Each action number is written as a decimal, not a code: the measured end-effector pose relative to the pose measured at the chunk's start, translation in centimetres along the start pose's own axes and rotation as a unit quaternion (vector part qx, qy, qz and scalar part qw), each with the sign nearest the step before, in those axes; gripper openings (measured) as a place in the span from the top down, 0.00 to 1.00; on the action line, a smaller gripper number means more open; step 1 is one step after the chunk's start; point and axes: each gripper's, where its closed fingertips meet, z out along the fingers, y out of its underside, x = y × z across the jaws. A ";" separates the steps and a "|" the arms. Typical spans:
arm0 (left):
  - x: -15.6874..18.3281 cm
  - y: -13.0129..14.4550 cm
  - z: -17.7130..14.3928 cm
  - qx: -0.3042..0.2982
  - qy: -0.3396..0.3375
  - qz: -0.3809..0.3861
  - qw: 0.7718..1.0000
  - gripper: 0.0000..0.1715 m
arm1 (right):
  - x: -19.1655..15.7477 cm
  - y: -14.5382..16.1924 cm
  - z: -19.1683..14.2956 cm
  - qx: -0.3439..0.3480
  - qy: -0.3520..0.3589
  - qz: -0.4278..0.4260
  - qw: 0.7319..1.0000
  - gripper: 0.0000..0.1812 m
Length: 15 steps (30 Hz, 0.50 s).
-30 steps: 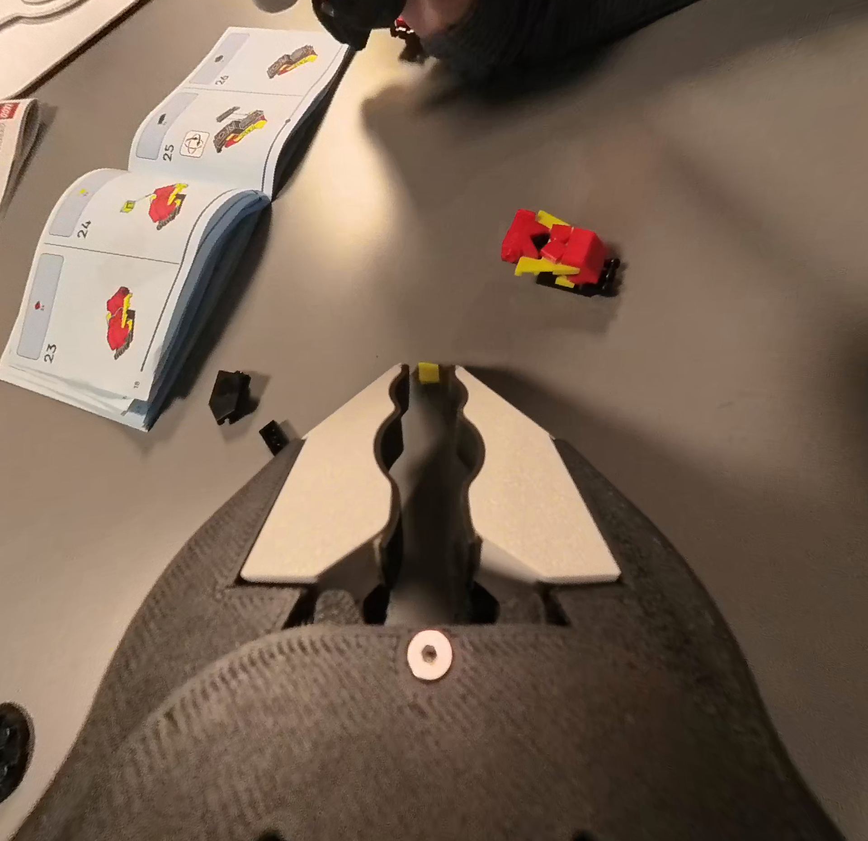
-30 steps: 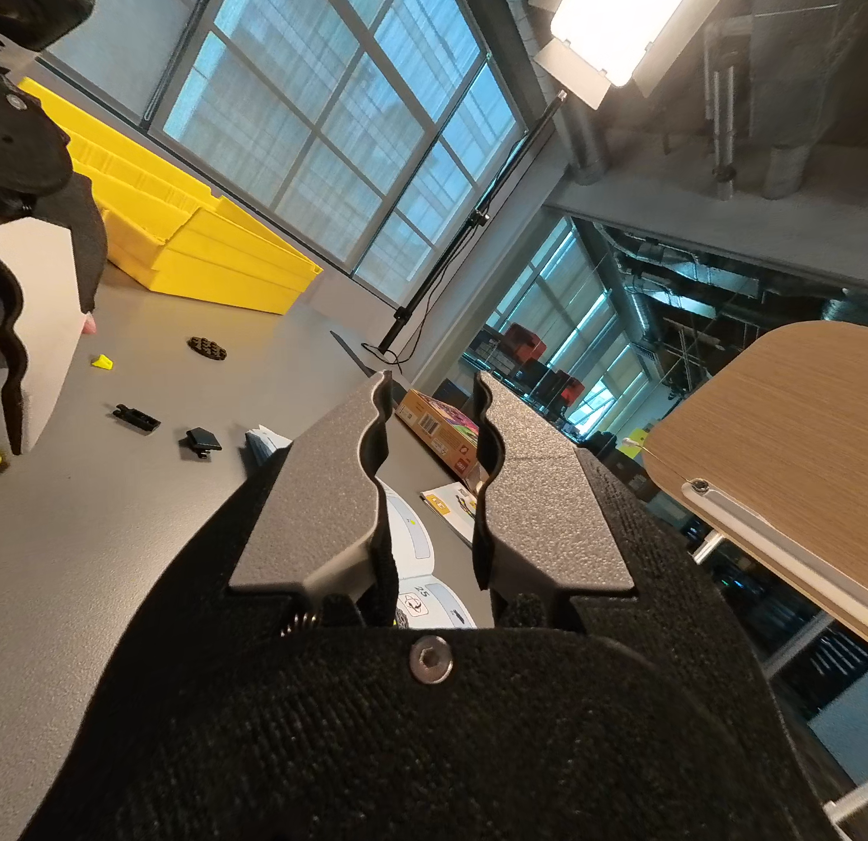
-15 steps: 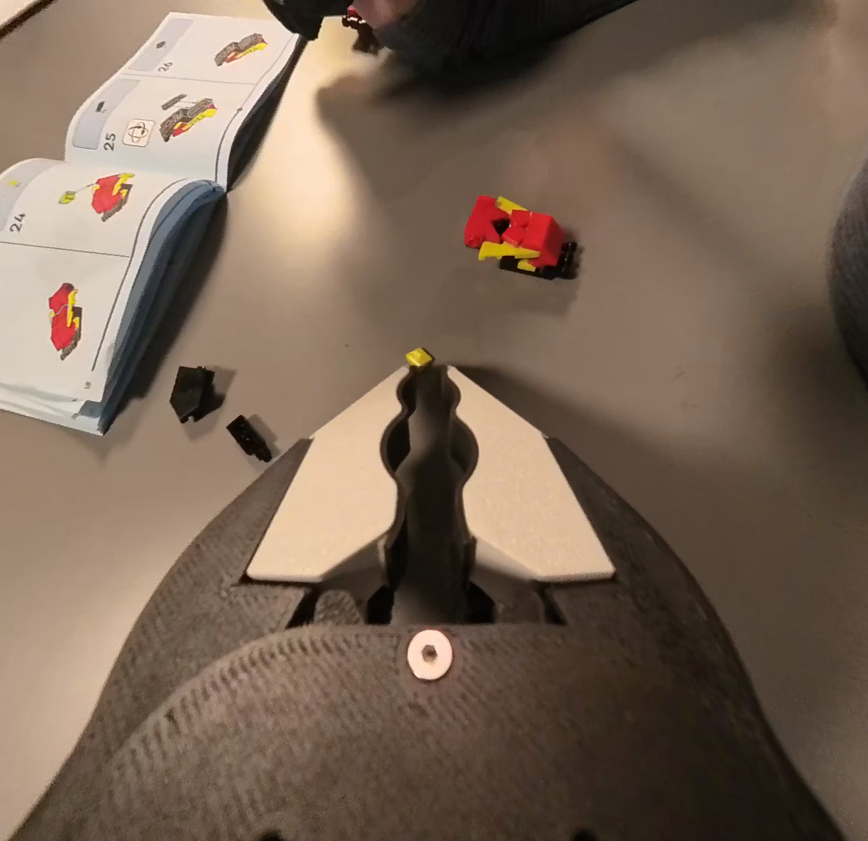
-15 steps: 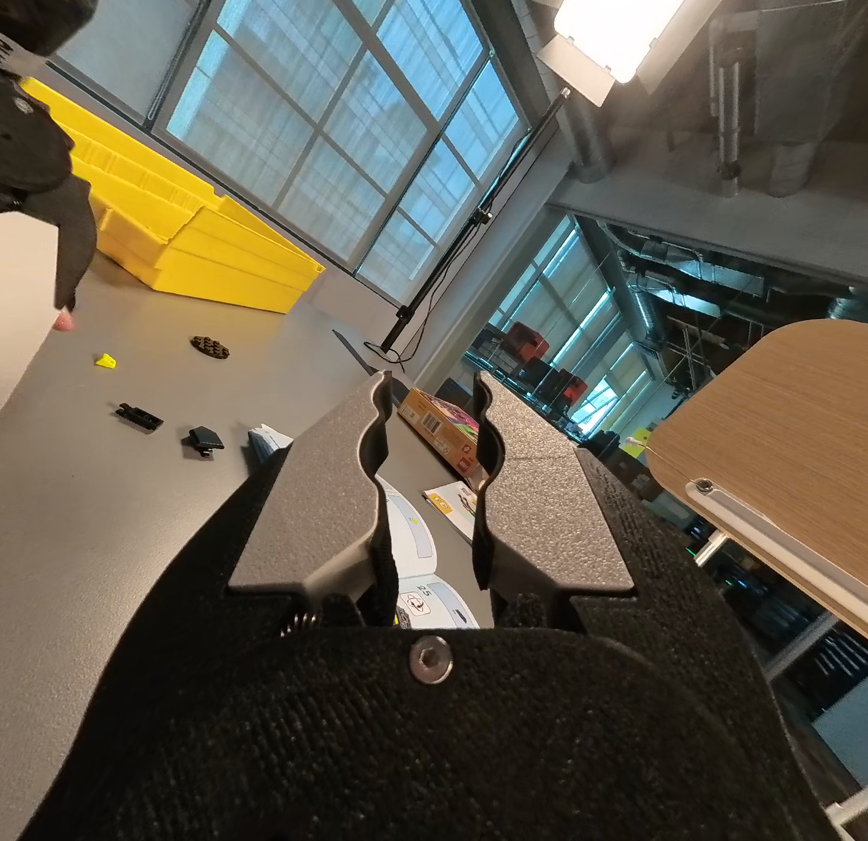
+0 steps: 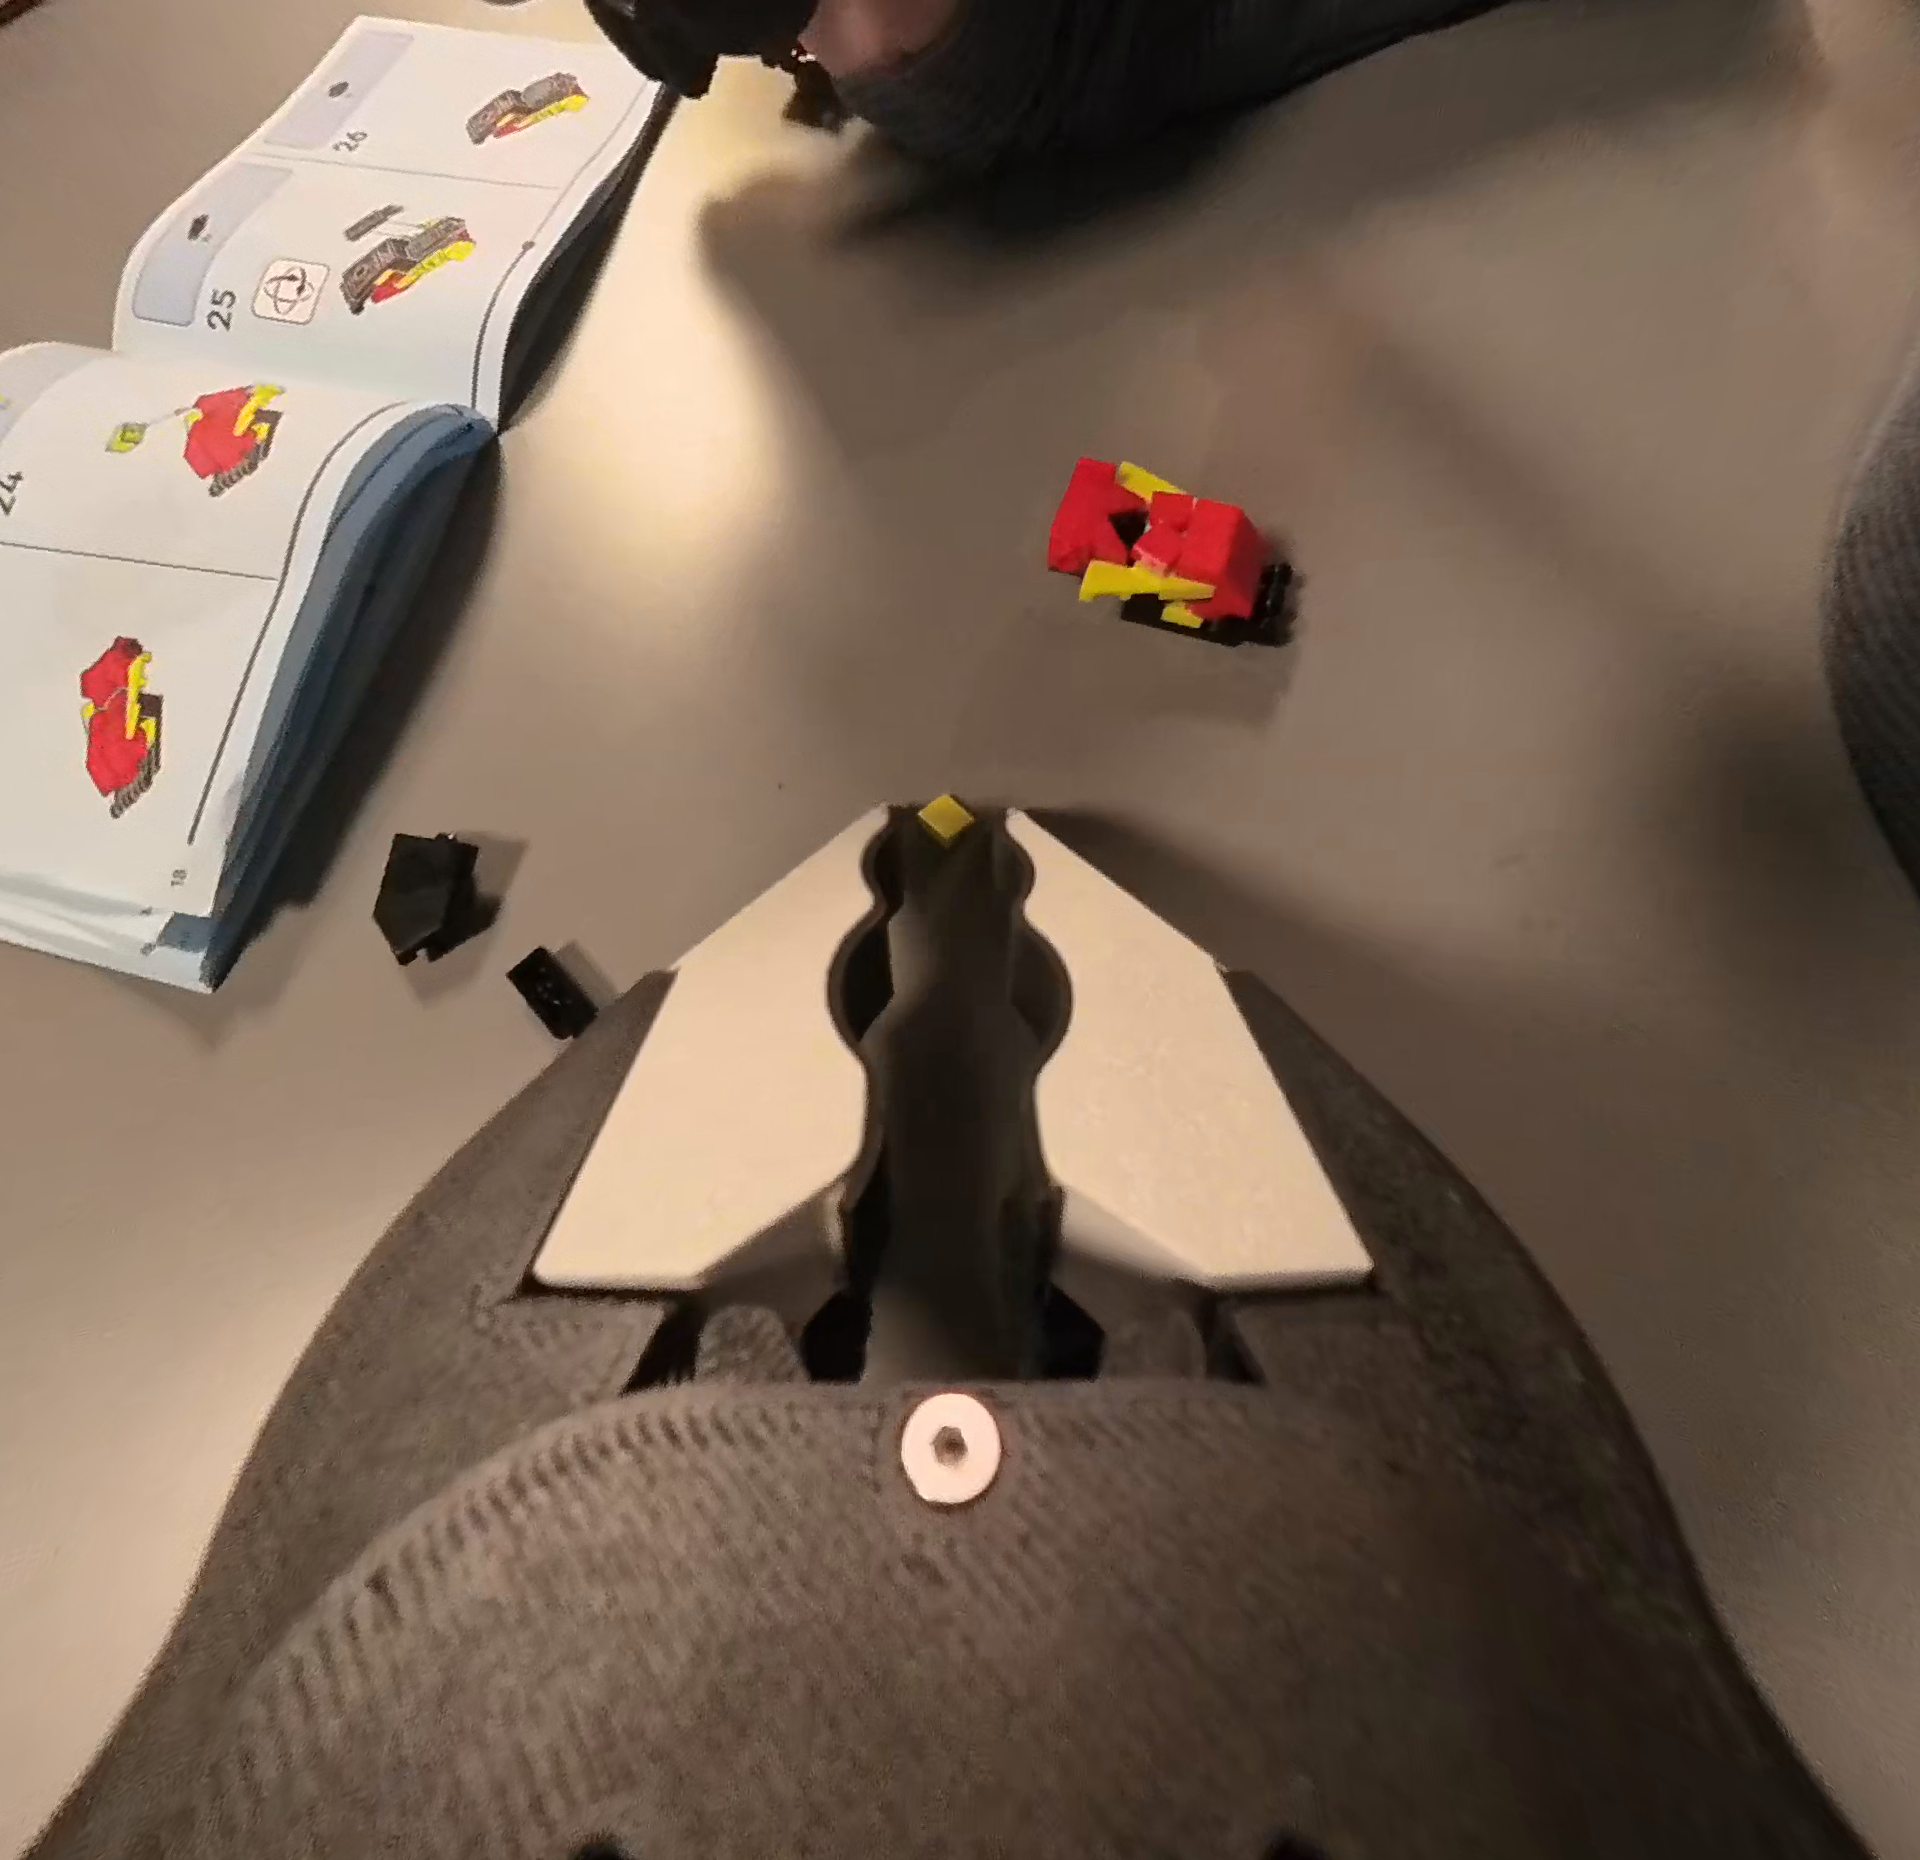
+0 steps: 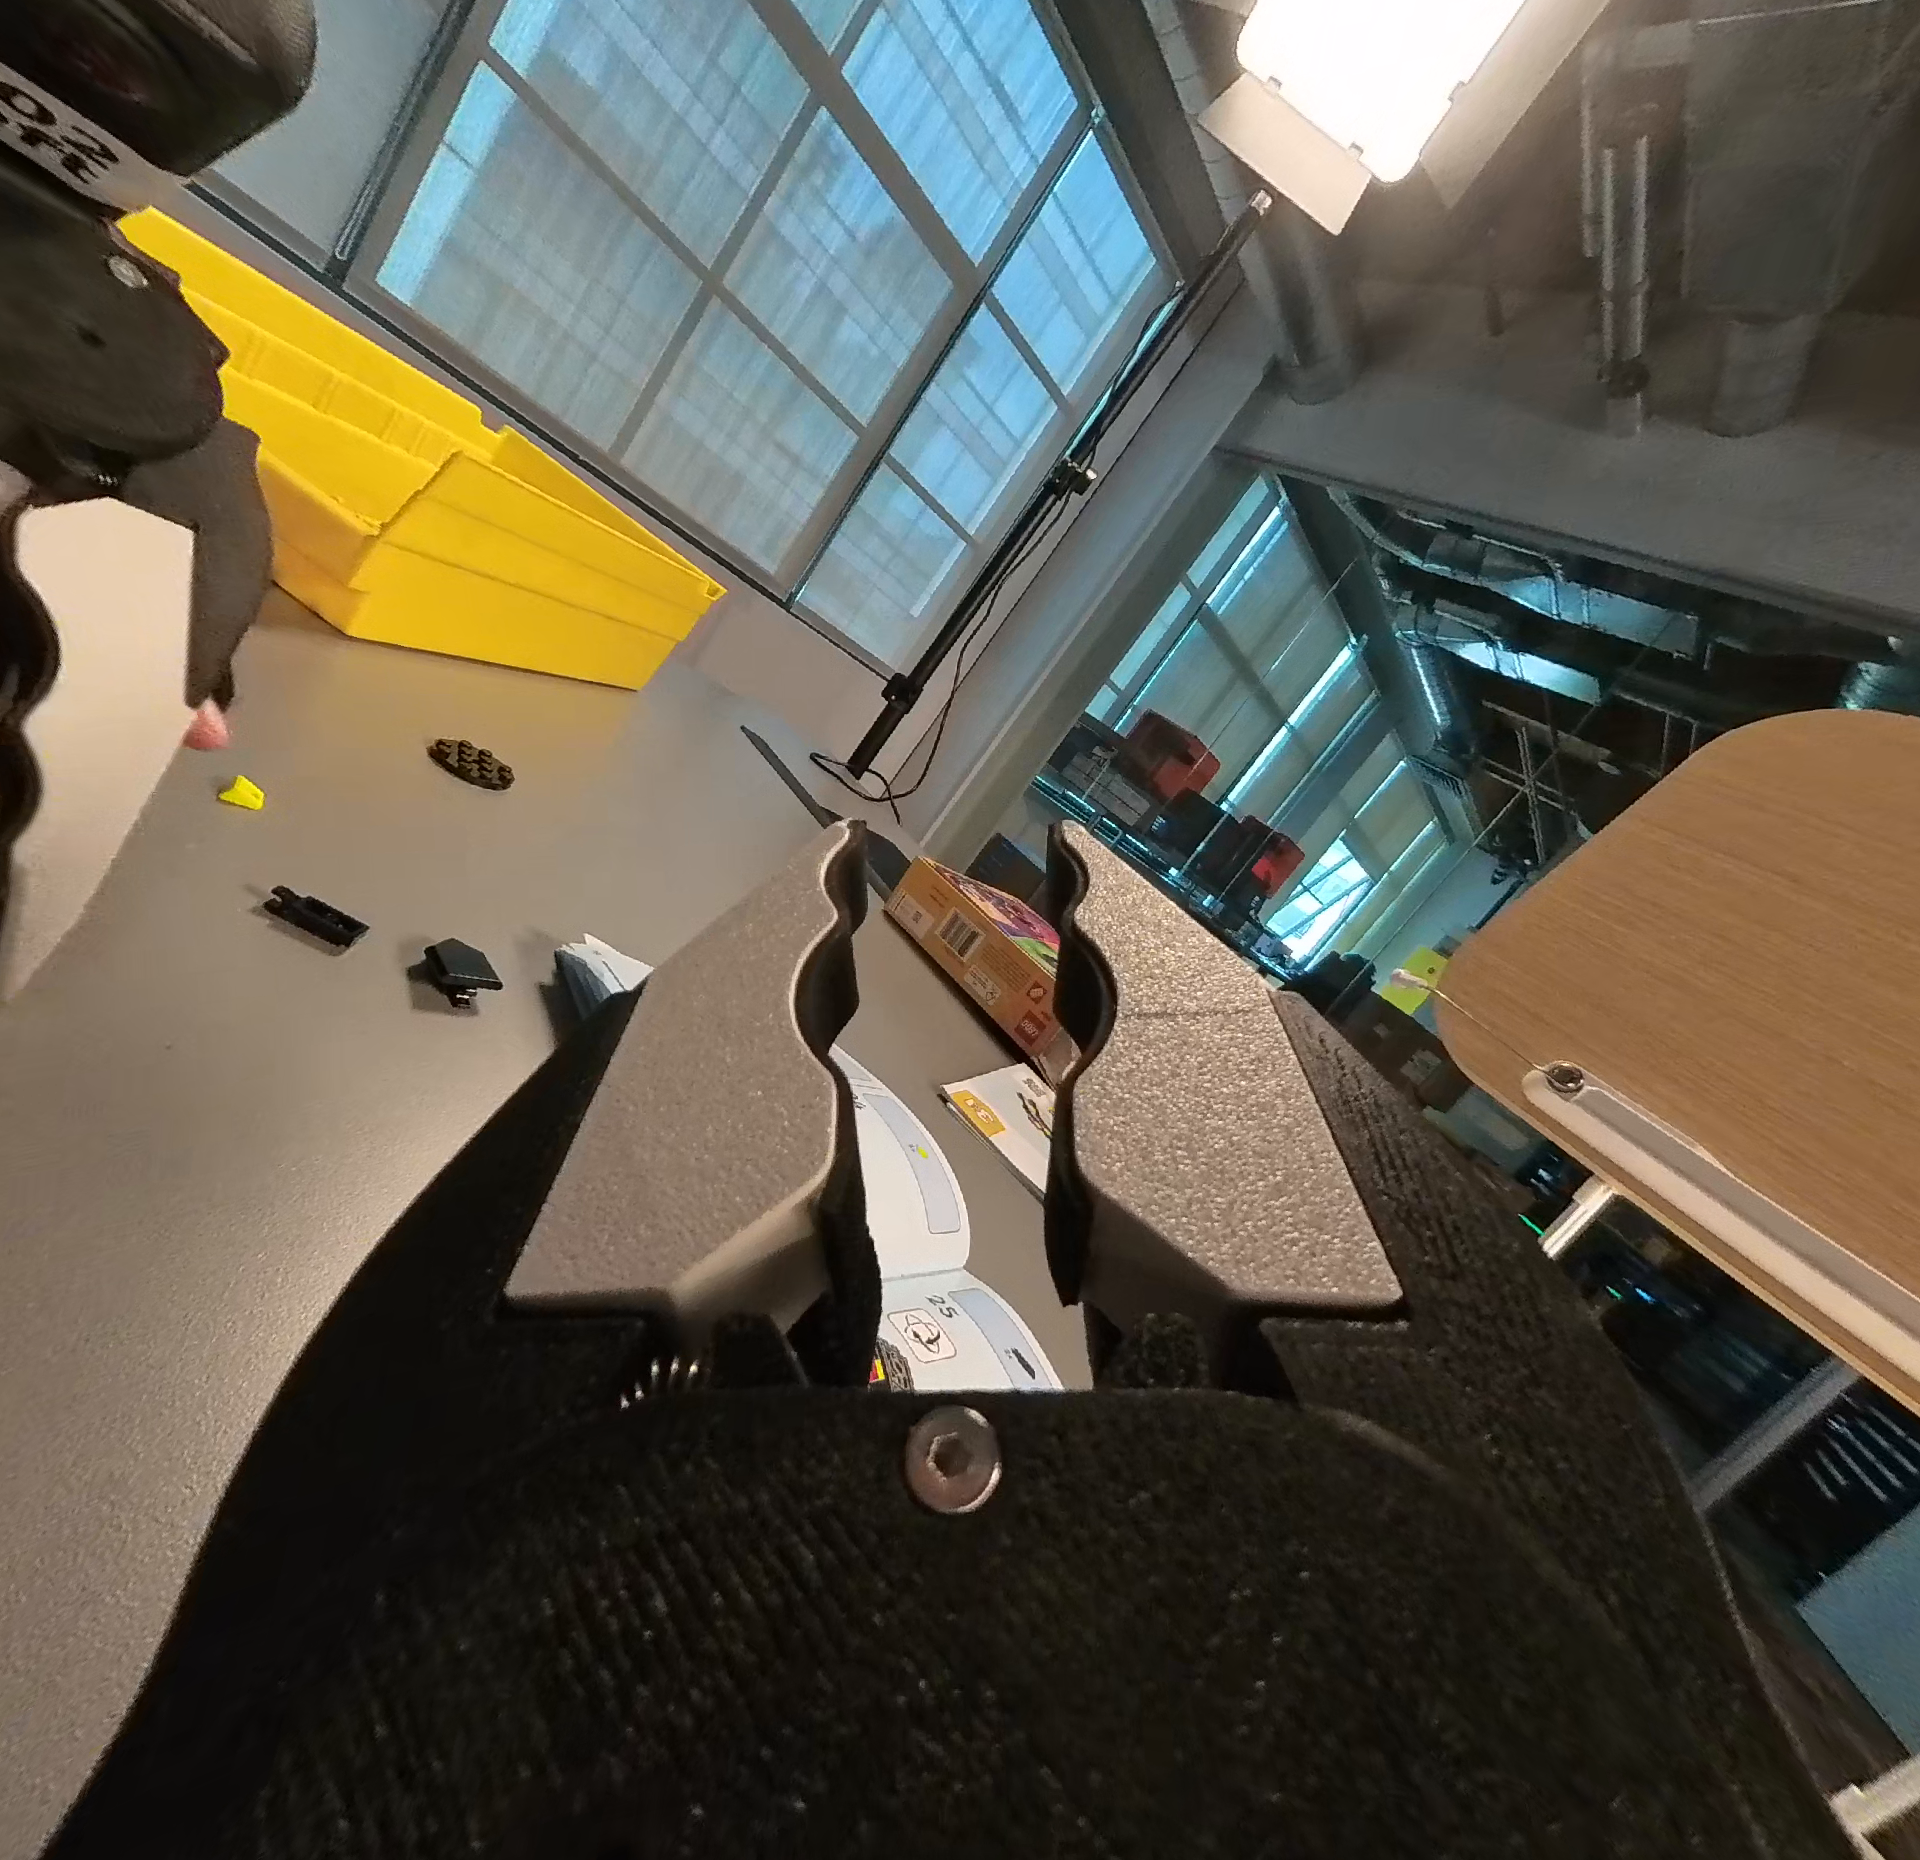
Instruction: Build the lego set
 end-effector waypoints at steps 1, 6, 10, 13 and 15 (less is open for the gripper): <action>0.0 0.0 0.0 0.000 0.000 0.001 1.000 0.92 | 0.0 0.0 0.0 0.000 0.000 0.000 1.000 0.82; 0.1 0.0 0.0 0.000 -0.003 0.007 1.000 0.94 | 0.0 0.0 0.0 0.000 -0.001 0.000 1.000 0.82; 0.1 0.0 0.0 0.000 -0.007 0.013 1.000 0.94 | -0.1 0.0 0.0 0.000 -0.002 0.001 1.000 0.82; 0.1 0.0 0.0 0.001 -0.007 0.015 1.000 0.93 | -0.1 0.0 0.0 -0.001 -0.003 0.001 1.000 0.82; 0.2 0.0 0.0 0.001 -0.006 0.017 1.000 0.93 | -0.1 0.1 0.0 -0.001 -0.003 0.002 1.000 0.82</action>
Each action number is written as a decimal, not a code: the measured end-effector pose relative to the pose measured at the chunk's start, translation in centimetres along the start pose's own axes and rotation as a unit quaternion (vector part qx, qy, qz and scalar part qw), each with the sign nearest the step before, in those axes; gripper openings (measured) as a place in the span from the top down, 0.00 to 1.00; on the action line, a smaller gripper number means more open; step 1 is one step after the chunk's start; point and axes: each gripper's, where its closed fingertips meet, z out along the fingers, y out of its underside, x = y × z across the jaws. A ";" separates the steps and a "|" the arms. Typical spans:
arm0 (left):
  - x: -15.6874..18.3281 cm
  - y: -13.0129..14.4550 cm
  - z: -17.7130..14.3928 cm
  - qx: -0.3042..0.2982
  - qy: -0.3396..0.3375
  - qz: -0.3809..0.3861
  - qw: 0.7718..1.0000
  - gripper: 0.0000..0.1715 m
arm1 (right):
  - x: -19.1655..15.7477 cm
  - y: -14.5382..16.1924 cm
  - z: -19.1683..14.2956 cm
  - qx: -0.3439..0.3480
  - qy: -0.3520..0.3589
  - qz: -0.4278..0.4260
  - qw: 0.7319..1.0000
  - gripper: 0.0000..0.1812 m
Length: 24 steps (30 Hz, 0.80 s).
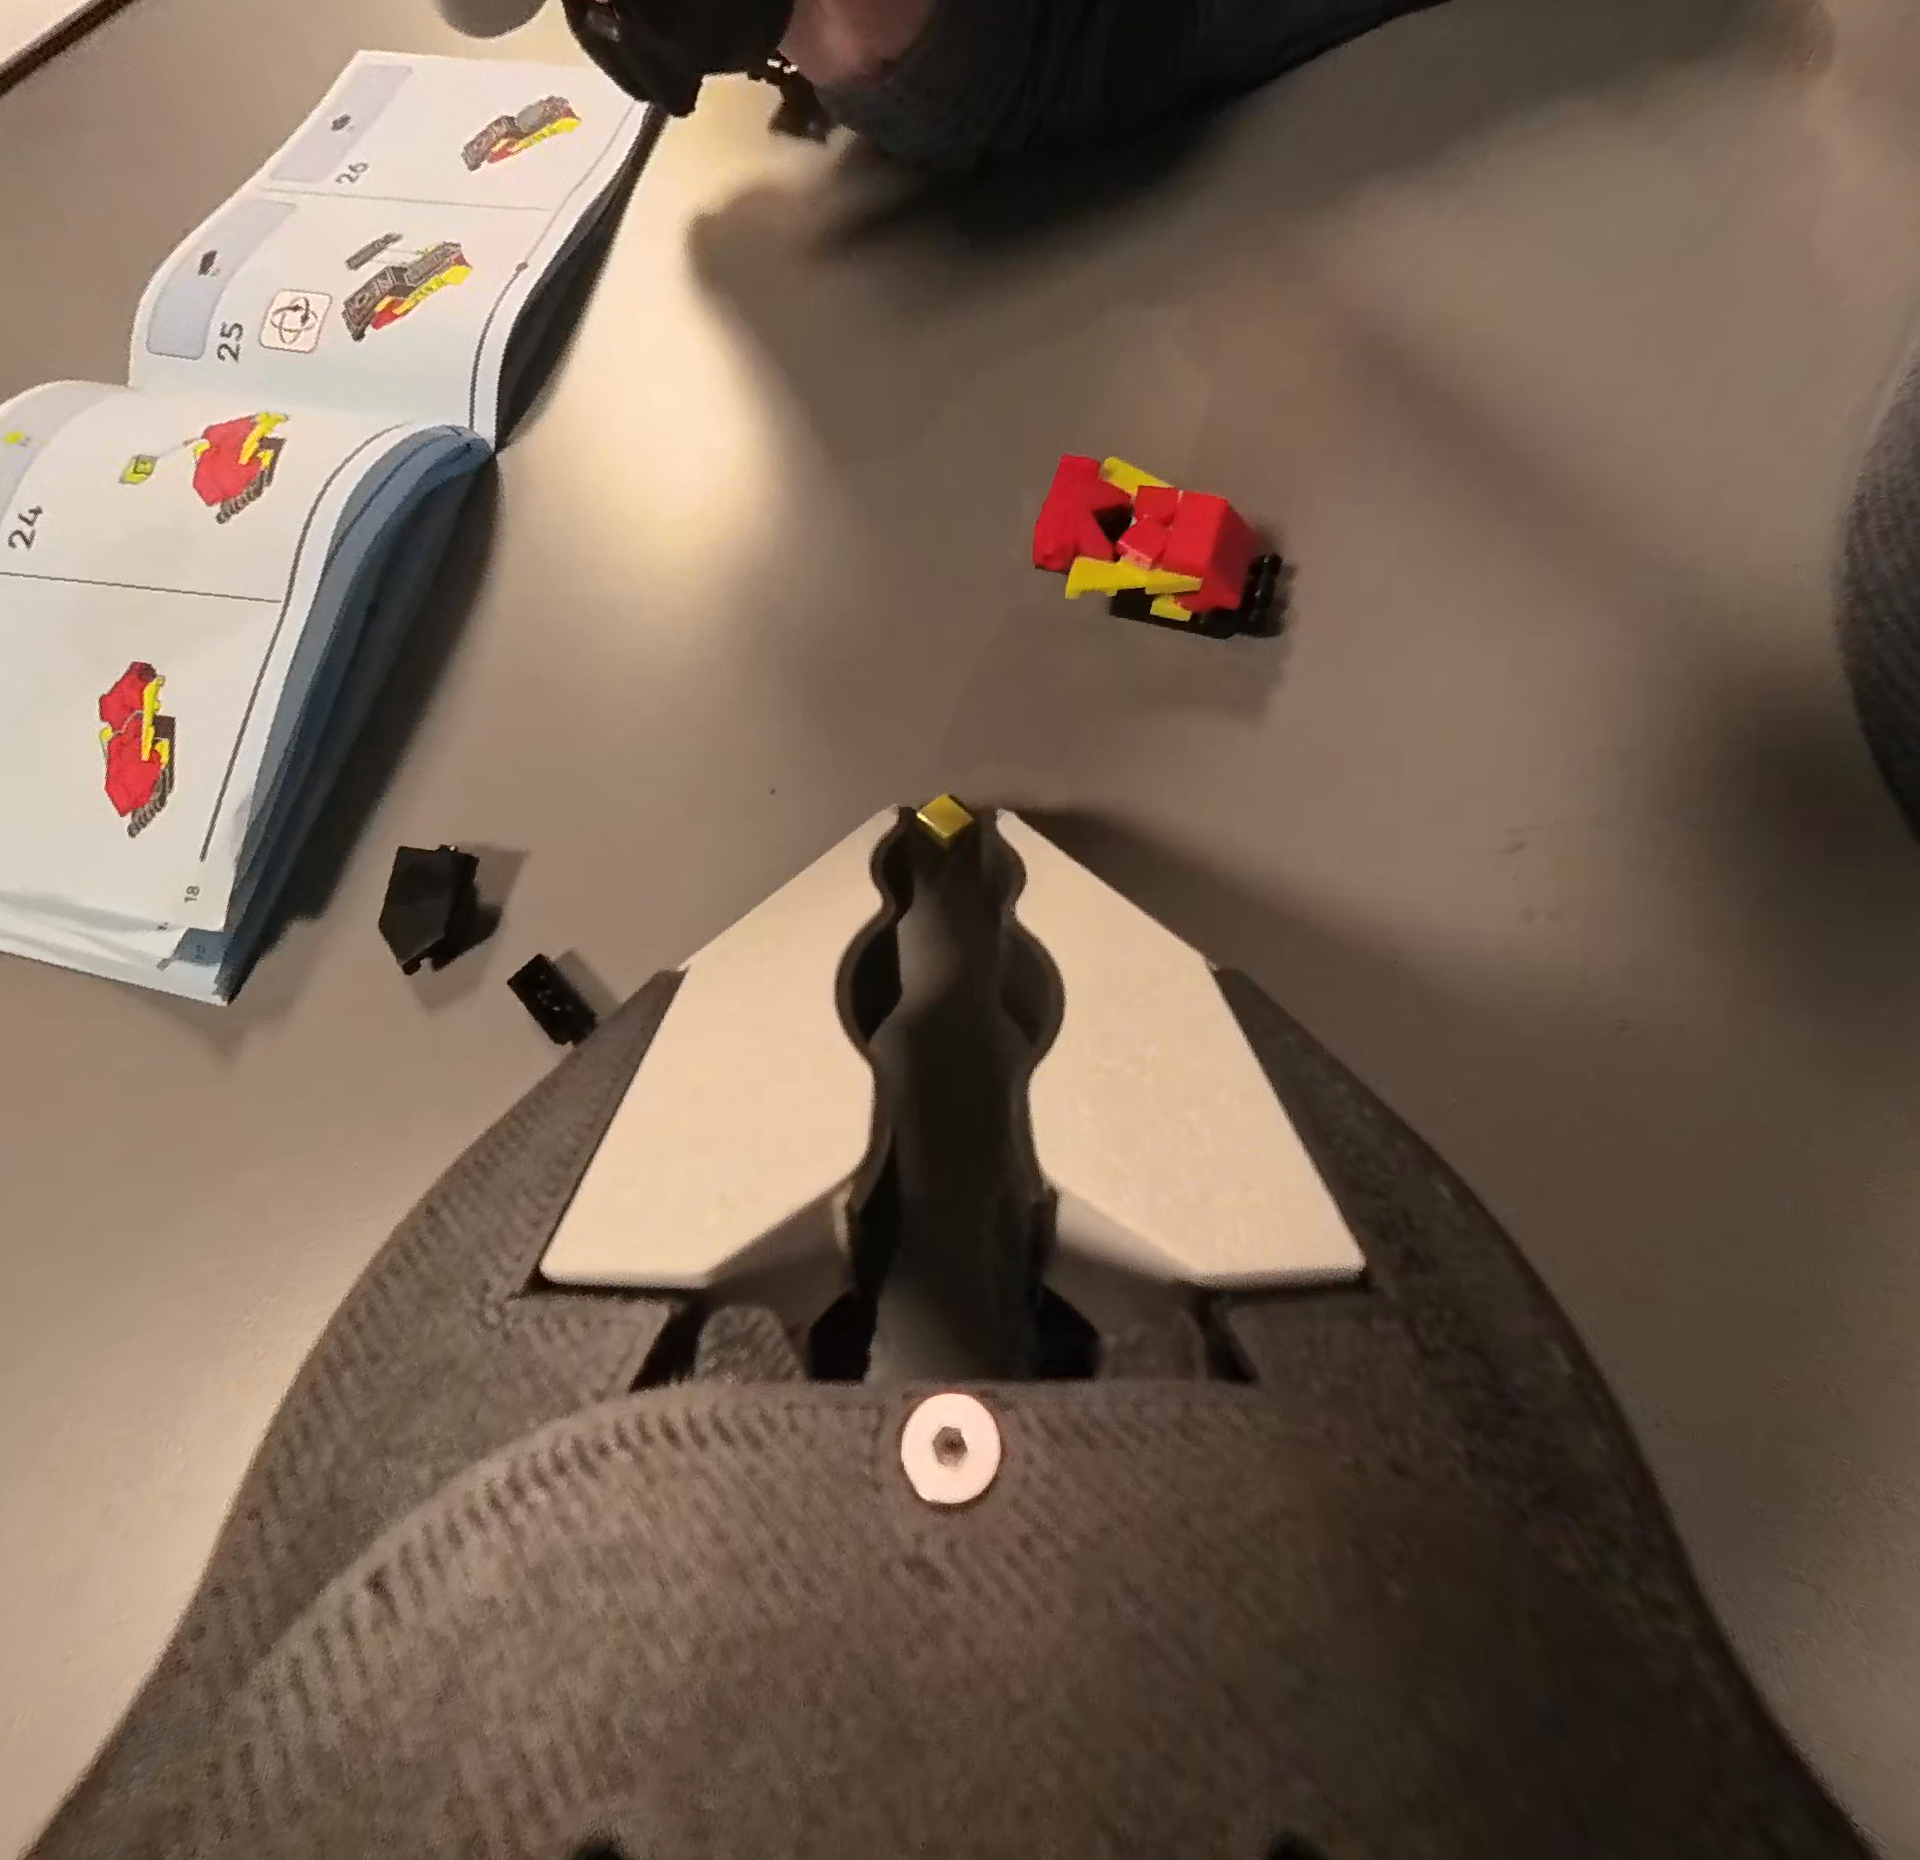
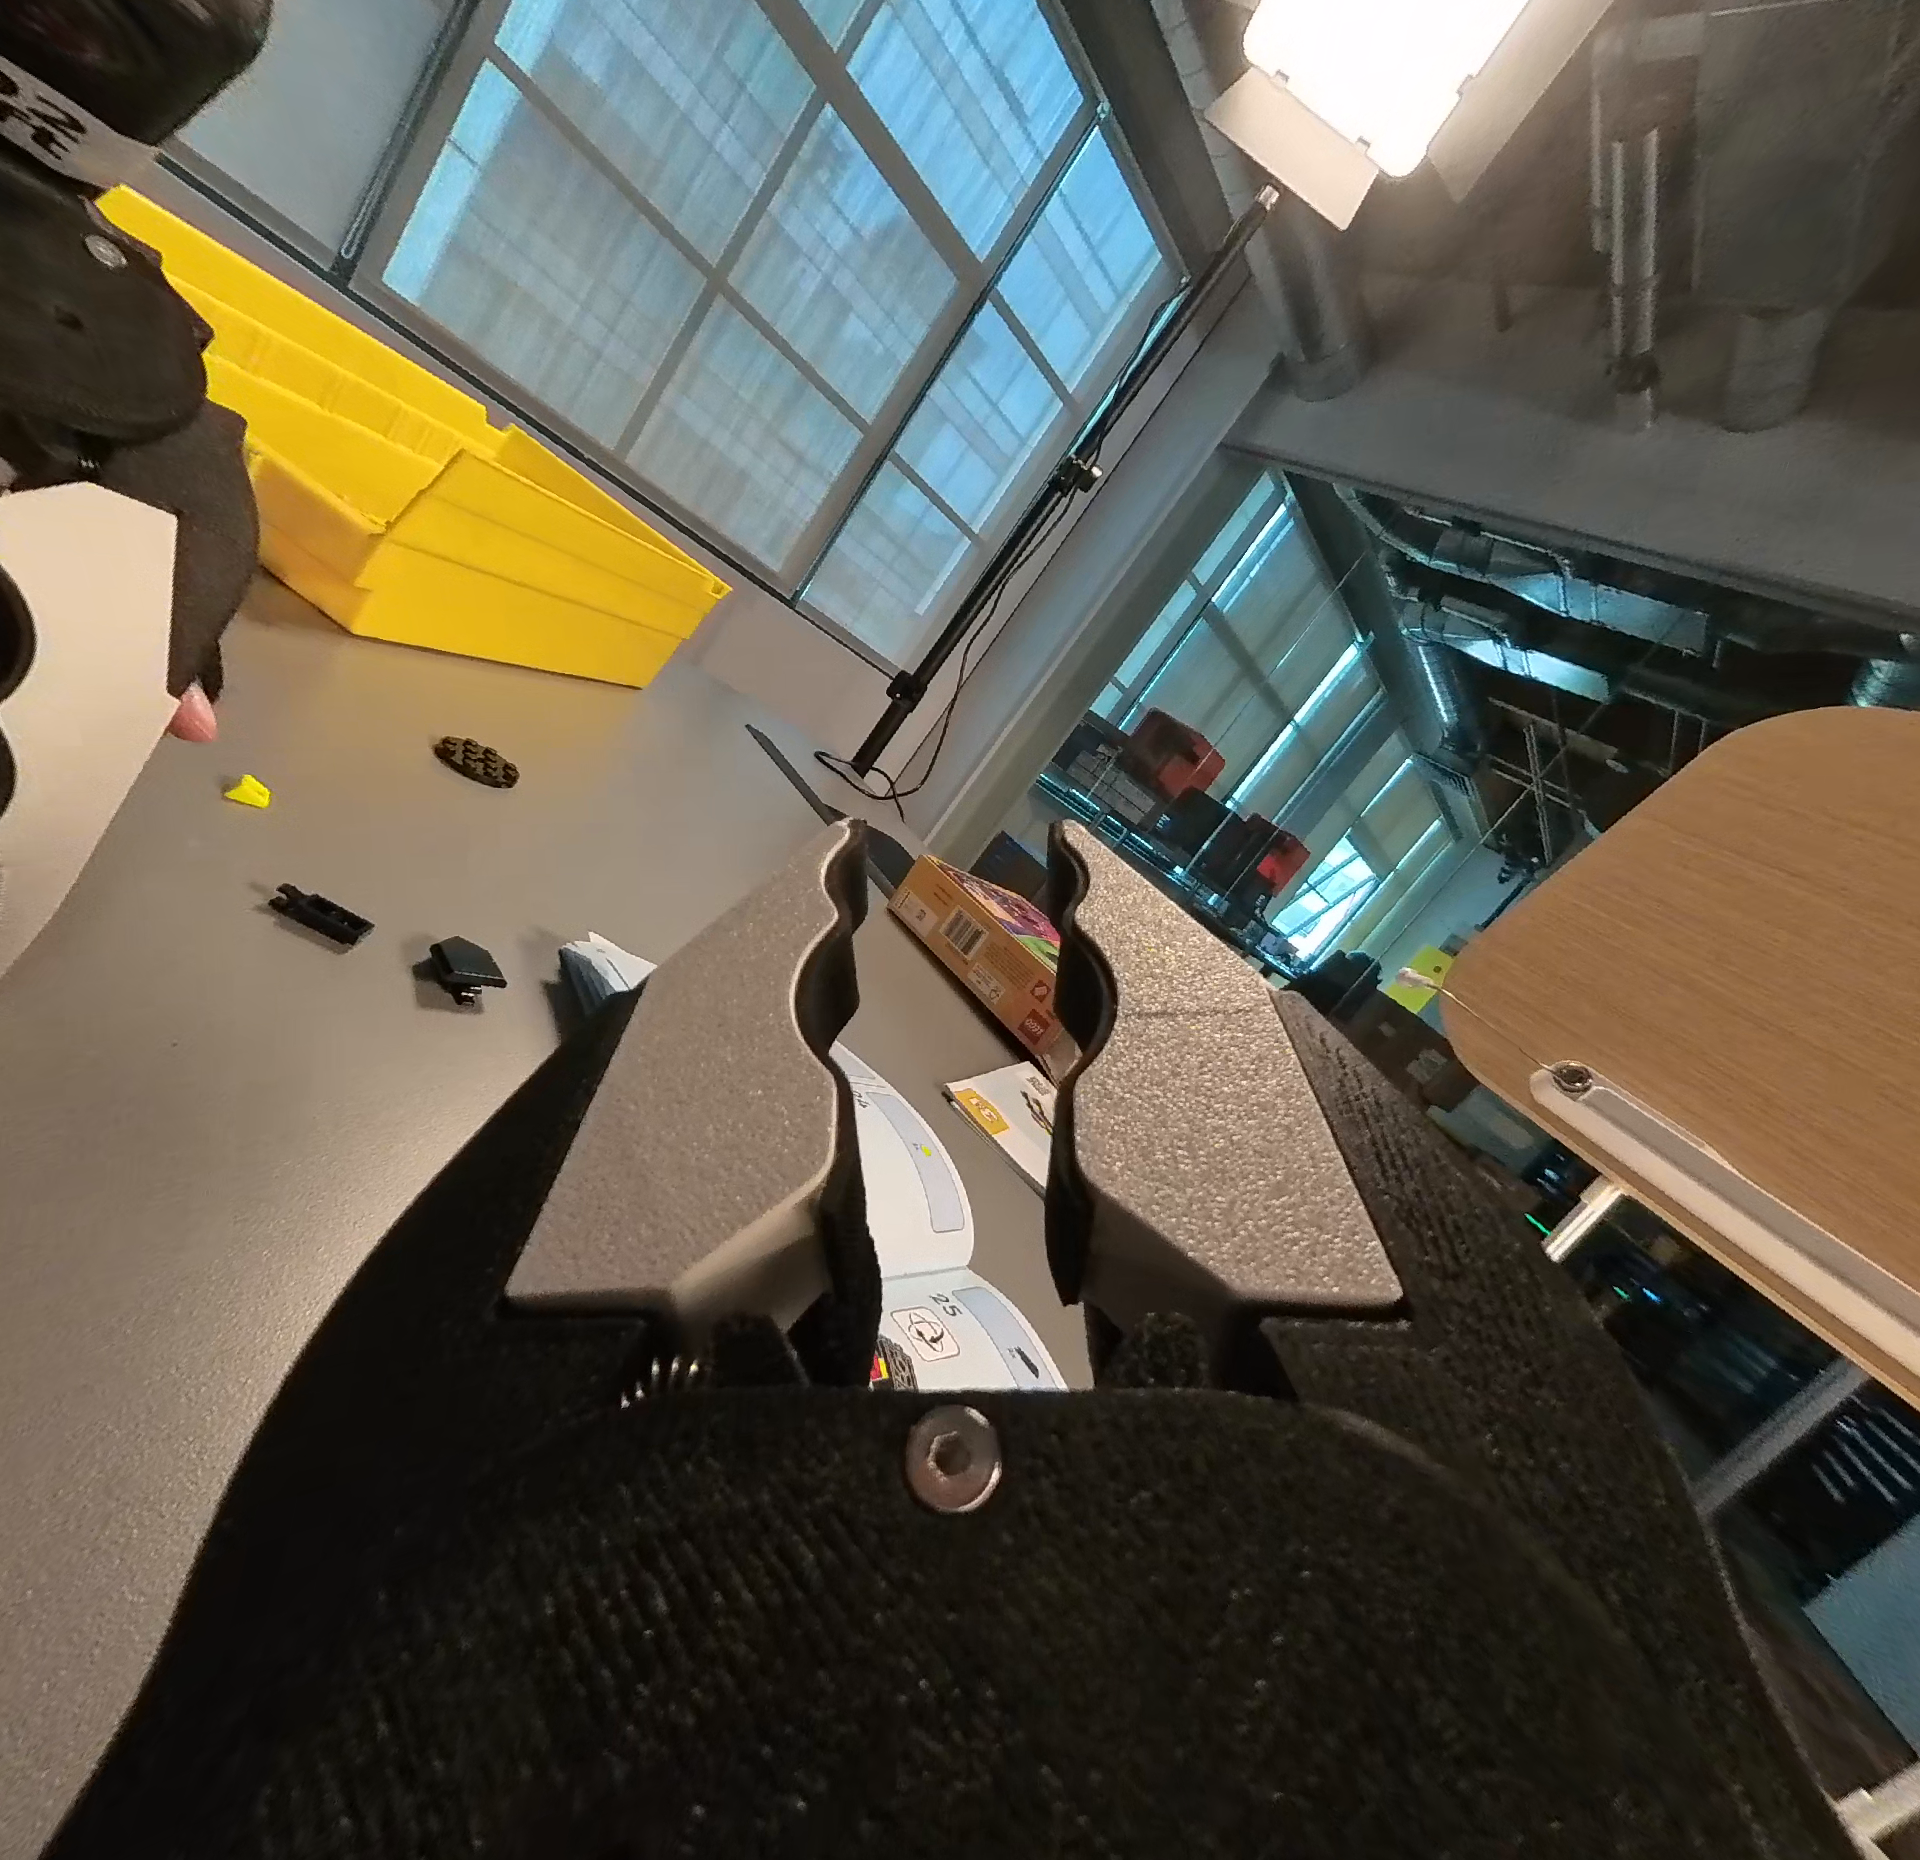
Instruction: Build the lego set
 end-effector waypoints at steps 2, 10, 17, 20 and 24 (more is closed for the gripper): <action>0.0 0.0 0.0 0.000 0.000 0.001 1.000 0.93 | 0.0 0.0 0.0 0.000 -0.001 0.001 1.000 0.82; 0.5 0.3 -0.3 0.000 0.013 -0.002 1.000 0.92 | 0.0 0.0 0.0 -0.001 -0.002 0.001 1.000 0.82; 1.1 0.3 -0.4 0.000 0.031 0.002 1.000 0.93 | 0.1 0.0 0.0 0.001 0.001 0.001 1.000 0.82; 1.0 0.3 -0.4 0.000 0.030 -0.003 1.000 0.92 | 0.2 -0.1 -0.1 0.002 0.004 0.000 1.000 0.82; 0.5 0.3 -0.4 0.001 0.012 -0.004 1.000 0.87 | 0.3 -0.1 -0.1 0.003 0.008 -0.001 1.000 0.82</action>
